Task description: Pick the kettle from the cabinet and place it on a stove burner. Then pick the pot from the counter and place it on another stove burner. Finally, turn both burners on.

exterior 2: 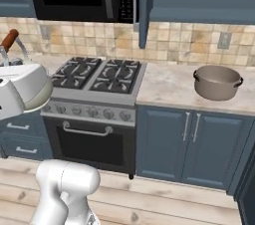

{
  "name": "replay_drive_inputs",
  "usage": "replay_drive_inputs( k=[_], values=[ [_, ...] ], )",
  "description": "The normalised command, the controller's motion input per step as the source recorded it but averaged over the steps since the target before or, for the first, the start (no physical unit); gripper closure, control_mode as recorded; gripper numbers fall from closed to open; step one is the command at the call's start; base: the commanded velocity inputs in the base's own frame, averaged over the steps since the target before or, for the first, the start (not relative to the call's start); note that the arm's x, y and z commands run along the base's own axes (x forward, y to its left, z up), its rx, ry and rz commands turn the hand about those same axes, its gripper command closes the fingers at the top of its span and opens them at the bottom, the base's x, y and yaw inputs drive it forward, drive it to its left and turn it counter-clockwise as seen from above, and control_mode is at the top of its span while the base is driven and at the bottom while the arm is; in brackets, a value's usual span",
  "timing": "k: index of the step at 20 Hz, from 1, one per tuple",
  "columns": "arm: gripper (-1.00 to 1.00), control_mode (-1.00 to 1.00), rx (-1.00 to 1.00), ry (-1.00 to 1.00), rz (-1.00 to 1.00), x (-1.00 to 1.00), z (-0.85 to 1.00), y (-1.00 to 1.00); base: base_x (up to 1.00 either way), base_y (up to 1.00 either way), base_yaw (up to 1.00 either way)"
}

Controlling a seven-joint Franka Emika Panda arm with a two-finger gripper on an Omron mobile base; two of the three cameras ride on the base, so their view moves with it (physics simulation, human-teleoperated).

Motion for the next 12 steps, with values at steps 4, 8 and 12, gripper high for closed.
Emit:
replay_drive_inputs(
  k=[4, 8, 12],
  values=[
    [1.0, 1.0, 0.0, 0.0, 0.0, 0.0, 0.0, 0.0, 0.16, 0.53, -0.05],
    [1.0, 1.0, 0.0, 0.0, 0.0, 0.0, 0.0, 0.0, 0.2, 0.48, -0.07],
    [1.0, 1.0, 0.0, 0.0, 0.0, 0.0, 0.0, 0.0, 0.29, 0.44, -0.09]
  ],
)
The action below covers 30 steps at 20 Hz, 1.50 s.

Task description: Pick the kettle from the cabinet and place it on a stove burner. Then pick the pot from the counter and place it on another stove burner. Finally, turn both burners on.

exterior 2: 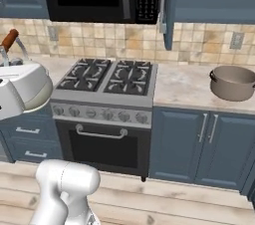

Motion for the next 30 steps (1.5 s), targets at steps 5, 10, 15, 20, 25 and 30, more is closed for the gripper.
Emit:
replay_drive_inputs(
  k=[5, 10, 15, 20, 25, 30],
  values=[
    [1.0, 1.0, 0.0, 0.0, 0.0, 0.0, 0.0, 0.0, 0.46, 0.38, -0.12],
    [1.0, 1.0, 0.0, 0.0, 0.0, 0.0, 0.0, 0.0, 0.54, 0.36, -0.11],
    [1.0, 1.0, 0.0, 0.0, 0.0, 0.0, 0.0, 0.0, 0.52, 0.45, -0.13],
    [1.0, 1.0, 0.0, 0.0, 0.0, 0.0, 0.0, 0.0, 0.51, 0.47, -0.14],
    [1.0, 1.0, 0.0, 0.0, 0.0, 0.0, 0.0, 0.0, 0.45, 0.42, -0.13],
    [1.0, 1.0, 0.0, 0.0, 0.0, 0.0, 0.0, 0.0, 0.41, 0.15, -0.06]
  ],
)
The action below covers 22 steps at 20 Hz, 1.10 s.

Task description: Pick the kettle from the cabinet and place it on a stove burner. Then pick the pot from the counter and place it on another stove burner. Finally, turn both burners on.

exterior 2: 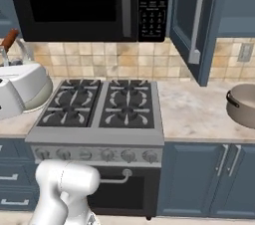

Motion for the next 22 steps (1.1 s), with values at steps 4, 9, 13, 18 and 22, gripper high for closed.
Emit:
replay_drive_inputs(
  k=[4, 9, 13, 18, 22],
  values=[
    [1.0, 1.0, 0.0, 0.0, 0.0, 0.0, 0.0, 0.0, 0.46, 0.05, -0.01],
    [1.0, 1.0, 0.0, 0.0, 0.0, 0.0, 0.0, 0.0, 0.41, 0.0, 0.0],
    [1.0, 1.0, 0.0, 0.0, 0.0, 0.0, 0.0, 0.0, 0.31, 0.0, 0.0],
    [1.0, 1.0, 0.0, 0.0, 0.0, 0.0, 0.0, 0.0, 0.25, 0.0, 0.0],
    [1.0, -1.0, 0.0, 0.0, 0.0, 0.07, 0.0, 0.0, 0.0, 0.0, 0.0]
  ],
)
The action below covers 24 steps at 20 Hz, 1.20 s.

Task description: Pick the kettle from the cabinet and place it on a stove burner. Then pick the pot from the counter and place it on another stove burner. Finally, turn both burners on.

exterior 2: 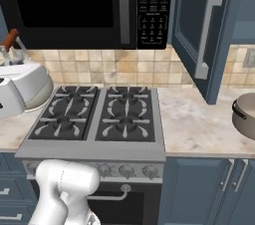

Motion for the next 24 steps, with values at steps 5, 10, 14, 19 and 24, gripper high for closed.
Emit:
replay_drive_inputs(
  k=[5, 10, 14, 19, 24],
  values=[
    [1.0, -1.0, 0.0, 0.0, 0.0, 0.15, -0.01, -0.03, 0.0, 0.0, 0.0],
    [1.0, -1.0, 0.0, -0.02, 0.01, 0.04, -0.01, -0.07, 0.0, 0.0, 0.0],
    [1.0, -1.0, 0.01, -0.03, 0.04, 0.0, -0.04, -0.16, 0.0, 0.0, 0.0],
    [1.0, -1.0, 0.0, -0.03, 0.05, 0.06, -0.2, -0.15, 0.0, 0.0, 0.0],
    [1.0, -1.0, -0.01, 0.0, 0.04, 0.14, -0.34, -0.08, 0.0, 0.0, 0.0]
  ],
)
